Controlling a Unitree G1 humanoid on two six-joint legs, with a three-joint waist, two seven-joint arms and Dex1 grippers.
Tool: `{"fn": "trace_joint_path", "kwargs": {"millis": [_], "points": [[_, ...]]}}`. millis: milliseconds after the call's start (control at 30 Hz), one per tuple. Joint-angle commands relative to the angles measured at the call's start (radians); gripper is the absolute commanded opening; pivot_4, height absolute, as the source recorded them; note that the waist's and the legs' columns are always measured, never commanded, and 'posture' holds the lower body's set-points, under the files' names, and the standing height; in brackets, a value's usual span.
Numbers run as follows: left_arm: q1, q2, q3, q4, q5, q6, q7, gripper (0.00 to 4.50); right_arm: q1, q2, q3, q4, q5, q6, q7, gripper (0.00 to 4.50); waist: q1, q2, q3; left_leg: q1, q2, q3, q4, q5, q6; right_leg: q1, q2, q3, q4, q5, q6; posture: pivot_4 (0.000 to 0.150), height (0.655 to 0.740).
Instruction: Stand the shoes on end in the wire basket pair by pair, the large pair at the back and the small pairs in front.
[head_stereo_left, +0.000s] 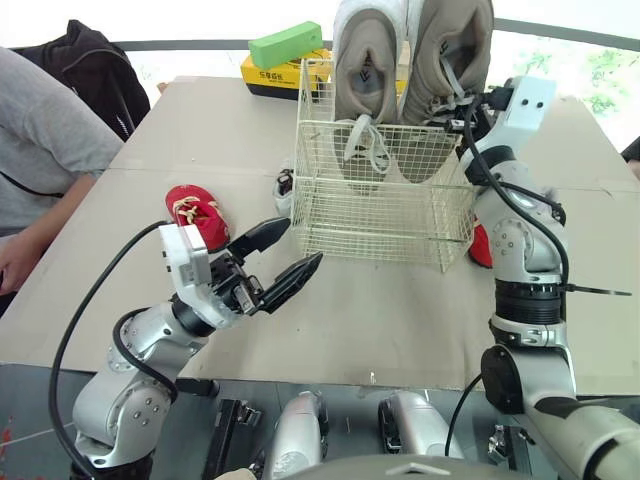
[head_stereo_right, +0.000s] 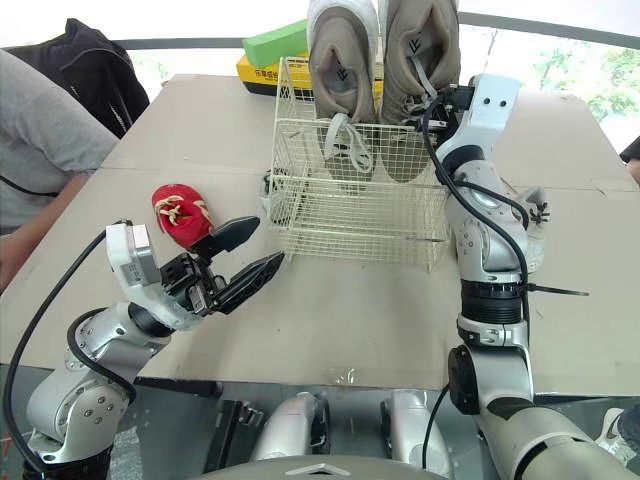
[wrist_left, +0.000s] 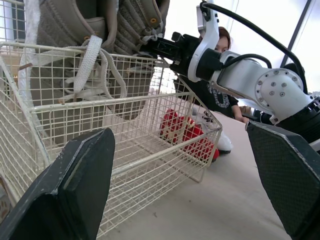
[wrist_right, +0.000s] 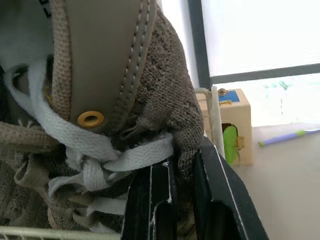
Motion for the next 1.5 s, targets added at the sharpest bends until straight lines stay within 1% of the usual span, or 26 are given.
{"fn": "trace_joint_path", "kwargs": {"millis": [33,167,267,300,333,400,433,467,500,533,633,833,933,967,1033,1100,1167,1233,1300,1400,1467,1500], "points": [[-0.009,0.009,0.021,-0.021,-0.016,-0.015,-0.005,4.50,0.019,0.020,0.014,-0.038,0.003,0.051,-0.020,0.08,-0.002,0.000,0.000,0.000,0.000,0.000,-0.001,0.000,0.000,0.000,0.000,0.000,-0.001,0.000,0.000,0.150,0.7400],[-0.004,0.008,0.021,-0.022,-0.013,-0.017,-0.006,4.50,0.020,0.026,0.021,-0.058,0.021,0.109,-0.007,0.08,-0.002,0.000,0.000,0.000,0.000,0.001,-0.004,0.000,0.000,0.000,0.000,0.001,-0.004,0.000,0.000,0.150,0.7400],[0.000,0.008,0.023,-0.024,-0.011,-0.018,-0.004,4.50,0.034,0.014,0.026,-0.083,0.031,0.147,0.015,1.02,-0.004,0.000,0.000,0.001,0.000,0.002,-0.006,0.000,0.000,0.000,0.000,0.001,-0.004,0.000,0.000,0.150,0.7400],[0.003,0.008,0.026,-0.024,-0.012,-0.020,-0.007,4.50,0.040,0.006,0.021,-0.093,0.034,0.155,0.022,1.50,-0.004,0.000,0.000,0.002,0.000,0.002,-0.006,0.000,0.000,0.000,0.001,0.001,-0.004,0.000,0.000,0.150,0.7400],[0.007,0.009,0.029,-0.024,-0.014,-0.022,-0.010,4.50,0.044,-0.001,0.014,-0.103,0.038,0.163,0.028,1.80,-0.004,0.000,0.000,0.002,0.000,0.002,-0.006,0.000,0.000,0.000,0.001,0.001,-0.004,0.000,0.000,0.150,0.7400],[0.018,0.010,0.037,-0.026,-0.016,-0.027,-0.019,4.50,0.057,-0.029,0.004,-0.139,0.062,0.188,0.065,2.82,-0.003,0.000,0.000,0.002,0.000,0.002,-0.006,0.000,0.000,0.000,0.001,0.001,-0.005,0.000,0.000,0.150,0.7400],[0.022,0.009,0.039,-0.029,-0.016,-0.030,-0.020,4.50,0.066,-0.051,0.003,-0.161,0.068,0.196,0.085,3.16,-0.001,0.000,0.000,0.001,0.000,0.002,-0.006,0.000,0.000,0.000,0.000,0.001,-0.005,0.000,0.000,0.150,0.7400],[0.024,0.007,0.042,-0.032,-0.016,-0.032,-0.018,4.50,0.074,-0.070,0.001,-0.182,0.077,0.197,0.105,3.73,0.000,0.000,0.000,0.001,0.000,0.002,-0.006,0.000,0.000,0.000,0.000,0.001,-0.005,0.000,0.001,0.150,0.7400],[0.027,0.006,0.042,-0.036,-0.016,-0.032,-0.017,4.50,0.084,-0.092,-0.002,-0.209,0.100,0.203,0.141,4.17,0.002,0.000,0.000,0.001,0.000,0.003,-0.006,0.000,0.000,0.000,0.000,0.001,-0.006,0.000,0.001,0.150,0.7400],[0.029,0.004,0.042,-0.040,-0.016,-0.034,-0.015,4.50,0.094,-0.112,-0.006,-0.234,0.123,0.209,0.173,4.43,0.006,-0.001,0.000,0.001,0.000,0.003,-0.006,0.000,0.000,0.000,-0.001,0.001,-0.006,0.000,0.000,0.150,0.7400],[0.039,-0.006,0.047,-0.047,-0.012,-0.046,-0.011,4.50,0.131,-0.191,-0.011,-0.309,0.174,0.220,0.271,4.43,0.007,-0.001,0.000,0.000,-0.001,0.003,-0.006,0.000,0.000,0.000,-0.001,0.001,-0.007,0.000,0.001,0.150,0.7400],[0.070,-0.034,0.069,-0.038,-0.014,-0.051,0.045,4.50,0.192,-0.333,-0.069,-0.398,0.257,0.220,0.396,4.43,0.000,0.000,0.002,0.000,0.000,0.003,-0.009,0.000,0.000,0.000,0.000,0.002,-0.009,-0.001,0.002,0.150,0.7400],[0.066,-0.058,0.103,-0.007,-0.030,-0.032,0.134,4.50,0.216,-0.375,-0.096,-0.442,0.354,0.249,0.467,4.43,0.001,0.000,0.002,0.001,0.000,0.002,-0.010,0.000,0.000,0.000,0.001,0.001,-0.009,-0.002,0.004,0.150,0.7400],[0.067,-0.066,0.115,0.006,-0.028,-0.030,0.155,4.50,0.239,-0.394,-0.094,-0.466,0.393,0.250,0.515,4.43,0.002,0.000,0.002,0.000,0.000,0.002,-0.010,0.000,0.000,0.000,0.001,0.001,-0.009,-0.002,0.004,0.150,0.7400],[0.062,-0.090,0.144,0.046,-0.006,-0.032,0.225,4.50,0.308,-0.434,-0.080,-0.533,0.453,0.227,0.622,4.43,0.002,0.000,0.003,0.000,0.000,0.001,-0.010,0.000,0.000,0.000,0.001,0.001,-0.010,-0.002,0.004,0.150,0.7400],[0.030,-0.094,0.156,0.100,0.050,0.000,0.336,4.50,0.369,-0.456,-0.067,-0.582,0.511,0.225,0.691,4.43,0.003,0.000,0.003,0.000,0.000,0.001,-0.010,0.000,0.000,0.000,0.001,0.001,-0.010,-0.002,0.004,0.150,0.7400],[-0.006,-0.077,0.151,0.128,0.105,0.036,0.416,4.50,0.395,-0.462,-0.052,-0.599,0.529,0.218,0.706,4.43,0.005,-0.002,0.004,0.000,0.000,0.001,-0.010,0.000,0.000,0.000,0.001,0.001,-0.010,-0.002,0.005,0.150,0.7400],[-0.040,-0.063,0.140,0.142,0.121,0.090,0.471,4.50,0.406,-0.462,-0.042,-0.603,0.542,0.215,0.703,4.43,0.003,-0.004,0.006,0.000,0.000,0.001,-0.009,0.000,0.000,0.000,0.001,0.001,-0.010,-0.002,0.005,0.150,0.7400],[-0.085,-0.074,0.124,0.159,0.133,0.096,0.485,4.50,0.427,-0.471,-0.027,-0.617,0.543,0.207,0.714,4.43,0.005,-0.007,0.007,0.000,-0.001,0.001,-0.009,0.000,0.000,0.000,0.001,0.001,-0.010,-0.002,0.005,0.150,0.7400],[-0.146,-0.078,0.066,0.196,0.197,0.120,0.519,4.50,0.457,-0.477,0.002,-0.634,0.508,0.180,0.715,4.43,0.010,-0.007,0.007,0.000,-0.001,0.001,-0.009,0.000,0.000,0.000,0.000,0.001,-0.010,-0.002,0.005,0.150,0.7400],[-0.181,-0.090,0.042,0.220,0.213,0.136,0.531,4.50,0.476,-0.488,0.014,-0.650,0.503,0.169,0.723,4.43,0.013,-0.007,0.007,-0.001,-0.001,0.001,-0.009,0.000,0.000,0.000,0.000,0.000,-0.011,-0.002,0.004,0.150,0.7400],[-0.207,-0.088,0.020,0.244,0.246,0.140,0.540,4.50,0.483,-0.490,0.015,-0.657,0.507,0.167,0.719,4.43,0.013,-0.008,0.008,-0.001,-0.002,0.001,-0.009,0.000,0.000,0.000,0.000,0.000,-0.011,-0.001,0.003,0.150,0.7400]]}}
